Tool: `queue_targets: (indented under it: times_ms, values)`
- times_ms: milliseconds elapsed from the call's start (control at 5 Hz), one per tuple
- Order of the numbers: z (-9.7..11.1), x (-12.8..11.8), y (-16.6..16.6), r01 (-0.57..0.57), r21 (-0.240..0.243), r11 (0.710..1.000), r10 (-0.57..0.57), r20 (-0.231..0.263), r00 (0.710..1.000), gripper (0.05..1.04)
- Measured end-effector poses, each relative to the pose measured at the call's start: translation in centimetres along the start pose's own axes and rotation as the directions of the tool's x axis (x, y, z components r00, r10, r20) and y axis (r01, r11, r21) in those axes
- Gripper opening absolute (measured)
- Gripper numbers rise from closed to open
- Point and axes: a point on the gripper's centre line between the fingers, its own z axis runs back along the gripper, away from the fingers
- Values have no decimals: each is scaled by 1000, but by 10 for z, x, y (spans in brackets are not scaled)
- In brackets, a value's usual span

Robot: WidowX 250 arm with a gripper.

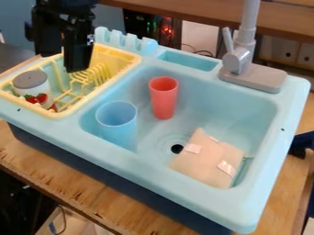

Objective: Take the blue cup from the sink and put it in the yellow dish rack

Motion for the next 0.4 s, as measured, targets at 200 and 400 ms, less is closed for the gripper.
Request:
queue_targets:
  times_ms: [200, 400]
  values:
    - [-7, 0, -1, 2, -12, 1000, -2, -25, 1000, 1000]
    - [-6, 11, -27, 101, 34, 994, -101, -9, 995, 1000]
